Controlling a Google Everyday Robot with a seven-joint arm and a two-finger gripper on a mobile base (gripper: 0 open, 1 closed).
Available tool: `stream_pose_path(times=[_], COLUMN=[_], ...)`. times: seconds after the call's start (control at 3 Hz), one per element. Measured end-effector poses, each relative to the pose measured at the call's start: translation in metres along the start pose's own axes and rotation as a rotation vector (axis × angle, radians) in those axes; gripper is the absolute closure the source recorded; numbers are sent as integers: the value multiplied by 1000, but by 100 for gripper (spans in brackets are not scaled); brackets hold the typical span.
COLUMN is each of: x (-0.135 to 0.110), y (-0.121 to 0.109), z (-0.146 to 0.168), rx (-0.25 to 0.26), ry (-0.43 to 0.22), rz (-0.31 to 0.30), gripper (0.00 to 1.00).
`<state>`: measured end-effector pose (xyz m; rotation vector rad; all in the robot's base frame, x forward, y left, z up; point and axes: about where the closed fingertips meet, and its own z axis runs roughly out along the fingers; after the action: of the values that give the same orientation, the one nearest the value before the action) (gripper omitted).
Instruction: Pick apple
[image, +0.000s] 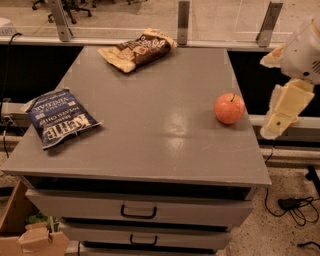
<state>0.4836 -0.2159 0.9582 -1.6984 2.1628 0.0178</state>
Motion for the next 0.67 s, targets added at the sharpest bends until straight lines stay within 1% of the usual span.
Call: stream_pose_path(times=[0.33,0.67], x=[0,-1], y=[-33,-57], z=[37,81], rx=[-21,-60], ry=[-98,-204], rz=[30,80], gripper=[0,0])
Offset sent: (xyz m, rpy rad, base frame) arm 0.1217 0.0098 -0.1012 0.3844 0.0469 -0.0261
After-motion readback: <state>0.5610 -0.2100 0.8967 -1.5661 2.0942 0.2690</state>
